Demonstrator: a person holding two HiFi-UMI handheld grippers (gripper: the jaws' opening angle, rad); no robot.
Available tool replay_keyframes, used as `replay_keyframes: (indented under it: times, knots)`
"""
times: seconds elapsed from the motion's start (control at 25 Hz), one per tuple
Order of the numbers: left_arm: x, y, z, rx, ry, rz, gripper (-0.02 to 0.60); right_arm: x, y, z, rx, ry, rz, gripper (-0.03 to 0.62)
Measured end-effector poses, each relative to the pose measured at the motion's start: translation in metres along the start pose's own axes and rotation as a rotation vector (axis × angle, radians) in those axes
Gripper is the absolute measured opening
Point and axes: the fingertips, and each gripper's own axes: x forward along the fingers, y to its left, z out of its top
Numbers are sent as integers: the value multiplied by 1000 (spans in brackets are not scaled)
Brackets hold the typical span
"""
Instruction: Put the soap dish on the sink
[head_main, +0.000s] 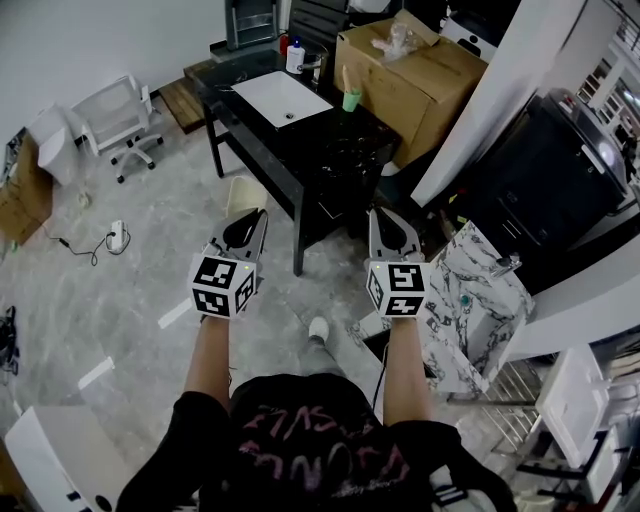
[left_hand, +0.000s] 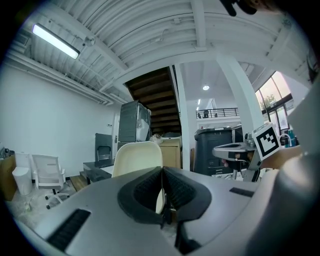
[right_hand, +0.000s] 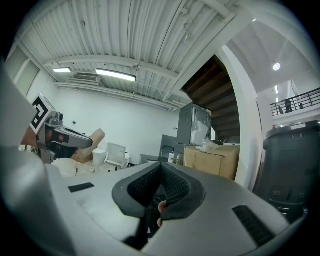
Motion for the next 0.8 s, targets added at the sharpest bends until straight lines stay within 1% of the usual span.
replay_keyframes:
  times: [0.4, 0.52, 0.6, 0.8]
  knots:
    - [39, 26, -10, 6, 5, -20, 21, 43, -9, -15, -19, 12, -12, 6]
    - [54, 36, -11, -6, 13, -27, 21, 59, -15, -12, -6, 7, -19, 6]
    - [67, 44, -12, -9, 18, -27, 21, 72, -21, -13, 22, 4, -20, 6]
    - [101, 58, -23, -9, 51, -31, 21, 110, -36, -29, 43, 29, -27, 6]
